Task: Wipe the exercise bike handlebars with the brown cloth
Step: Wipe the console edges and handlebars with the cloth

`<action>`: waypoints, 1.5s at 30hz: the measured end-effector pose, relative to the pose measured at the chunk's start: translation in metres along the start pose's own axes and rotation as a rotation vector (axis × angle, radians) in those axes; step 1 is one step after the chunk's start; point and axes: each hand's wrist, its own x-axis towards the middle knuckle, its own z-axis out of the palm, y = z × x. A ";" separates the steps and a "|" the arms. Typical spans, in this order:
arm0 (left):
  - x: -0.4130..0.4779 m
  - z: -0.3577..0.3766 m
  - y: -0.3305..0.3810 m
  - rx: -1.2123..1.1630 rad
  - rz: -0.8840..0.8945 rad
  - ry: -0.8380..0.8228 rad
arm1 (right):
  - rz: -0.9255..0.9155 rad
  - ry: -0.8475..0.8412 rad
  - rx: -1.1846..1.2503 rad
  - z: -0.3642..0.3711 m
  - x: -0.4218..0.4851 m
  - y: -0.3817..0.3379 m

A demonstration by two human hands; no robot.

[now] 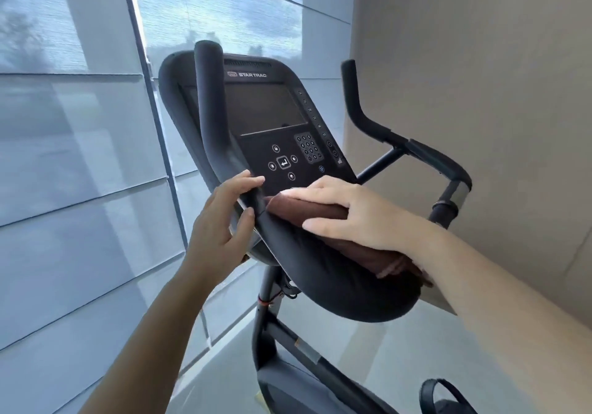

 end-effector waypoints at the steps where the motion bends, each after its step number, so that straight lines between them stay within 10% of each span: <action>1: -0.004 0.000 0.005 0.038 -0.025 0.022 | -0.010 -0.004 0.021 -0.002 -0.003 0.003; 45: -0.088 0.073 0.121 0.499 -0.079 0.242 | -0.053 0.574 -0.048 0.034 -0.198 0.066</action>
